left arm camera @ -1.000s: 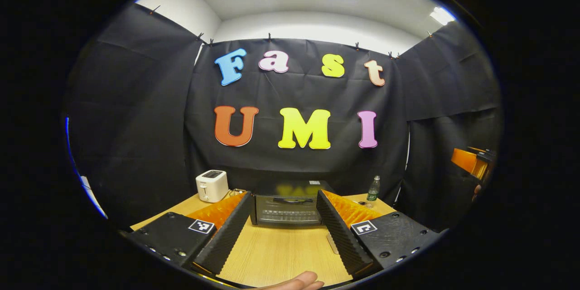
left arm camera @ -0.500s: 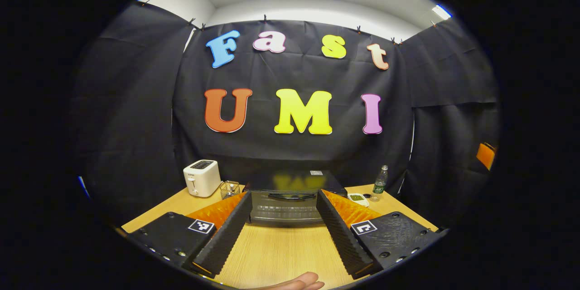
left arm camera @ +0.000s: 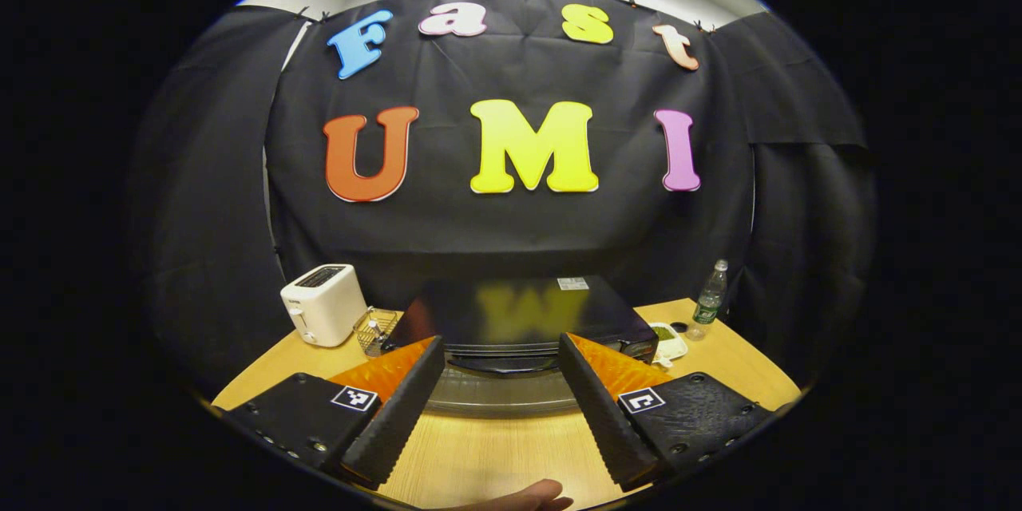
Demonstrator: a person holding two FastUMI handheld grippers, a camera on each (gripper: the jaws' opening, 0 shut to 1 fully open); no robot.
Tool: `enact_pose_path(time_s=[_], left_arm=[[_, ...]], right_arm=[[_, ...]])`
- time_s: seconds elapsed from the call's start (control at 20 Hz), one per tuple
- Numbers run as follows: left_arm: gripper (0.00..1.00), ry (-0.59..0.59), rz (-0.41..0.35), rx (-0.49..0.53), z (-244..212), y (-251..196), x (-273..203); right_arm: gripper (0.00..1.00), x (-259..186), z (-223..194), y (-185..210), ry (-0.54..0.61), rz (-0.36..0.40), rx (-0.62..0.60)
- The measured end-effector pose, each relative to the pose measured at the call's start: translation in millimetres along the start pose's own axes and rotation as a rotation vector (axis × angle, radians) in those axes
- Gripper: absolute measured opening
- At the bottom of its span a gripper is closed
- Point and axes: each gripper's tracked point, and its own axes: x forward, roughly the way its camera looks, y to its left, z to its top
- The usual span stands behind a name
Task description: Open the electric oven with the left hand, put the food in, and close the electric oven.
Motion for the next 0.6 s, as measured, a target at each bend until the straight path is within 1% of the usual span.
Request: enact_pose_path(time_s=[0.05, 0.15, 0.25, 0.4, 0.5, 0.55, 0.6], left_arm=[[0.95, 0.023, 0.004, 0.009, -8.5, 1.6, 12.3], [0.97, 0.079, 0.019, 0.003, -24.9, 4.6, 34.8], [0.98, 0.108, 0.037, -0.003, -32.0, 8.0, 50.2], [0.98, 0.147, 0.025, -0.028, -44.0, 3.6, 65.5], [0.99, 0.149, 0.029, -0.019, -46.5, 6.0, 71.7], [0.99, 0.162, 0.006, -0.025, -47.6, -1.0, 71.5], [0.99, 0.162, 0.002, -0.026, -46.0, -1.4, 71.5]], right_arm=[[0.97, 2.1, -1.7, -6.5, 0.001, -0.009, -0.003], [0.97, 4.3, -4.6, -13.0, -0.007, -0.009, -0.005], [0.97, 7.3, -11.0, -24.1, -0.005, -0.017, 0.001], [0.97, 12.4, -18.8, -35.3, 0.008, -0.026, 0.008], [0.97, 13.9, -24.0, -40.8, 0.013, -0.027, 0.011], [0.97, 13.7, -27.0, -43.1, 0.019, -0.03, 0.014], [0.97, 13.4, -29.4, -45.1, 0.027, -0.029, 0.018]])
